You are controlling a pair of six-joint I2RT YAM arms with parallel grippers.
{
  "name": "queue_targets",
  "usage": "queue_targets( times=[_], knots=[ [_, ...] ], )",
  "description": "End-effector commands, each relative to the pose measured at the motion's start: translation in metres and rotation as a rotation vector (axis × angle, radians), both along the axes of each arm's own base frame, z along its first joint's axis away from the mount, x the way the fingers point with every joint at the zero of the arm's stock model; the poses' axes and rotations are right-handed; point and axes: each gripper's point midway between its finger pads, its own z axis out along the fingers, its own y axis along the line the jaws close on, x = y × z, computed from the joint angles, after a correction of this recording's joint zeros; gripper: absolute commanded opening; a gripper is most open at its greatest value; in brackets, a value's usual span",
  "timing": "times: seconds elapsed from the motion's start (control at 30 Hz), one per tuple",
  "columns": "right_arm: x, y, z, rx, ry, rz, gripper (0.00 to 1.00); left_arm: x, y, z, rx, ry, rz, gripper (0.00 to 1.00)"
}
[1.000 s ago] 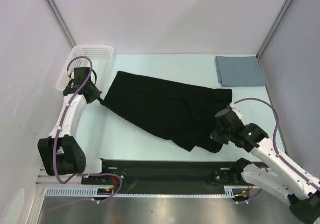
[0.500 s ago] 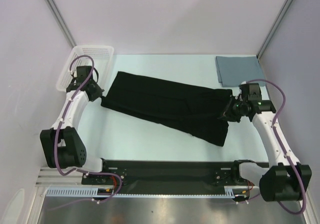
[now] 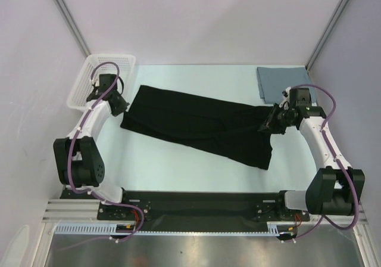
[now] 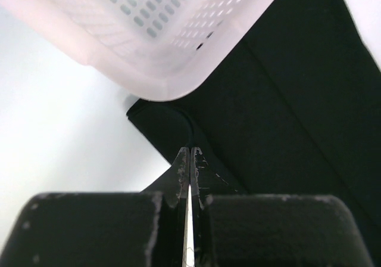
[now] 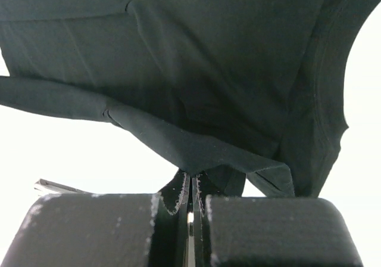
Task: Fold and stack the t-shirts
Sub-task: Fold the tshirt
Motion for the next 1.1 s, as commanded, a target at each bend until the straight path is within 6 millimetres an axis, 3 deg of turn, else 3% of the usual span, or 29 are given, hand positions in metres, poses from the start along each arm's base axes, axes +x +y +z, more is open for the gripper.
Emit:
queue_targets(
  times=[0.0,0.3,0.63,1.07],
  knots=[
    [0.018,-0.001,0.012,-0.002,-0.073,0.018,0.0,0.026,0.006,0.02,0.021,-0.088,0.034,0.0],
    [0.03,-0.005,-0.003,-0.015,-0.044,-0.002,0.0,0.051,0.009,0.001,0.047,-0.036,0.014,0.0],
    [0.051,-0.013,-0.006,-0.02,-0.066,-0.04,0.0,0.069,0.021,-0.005,0.1,-0.019,0.041,0.0],
    [0.083,-0.012,-0.006,-0.001,-0.079,-0.041,0.0,0.076,0.031,-0.015,0.16,0.03,0.036,0.0]
  ],
)
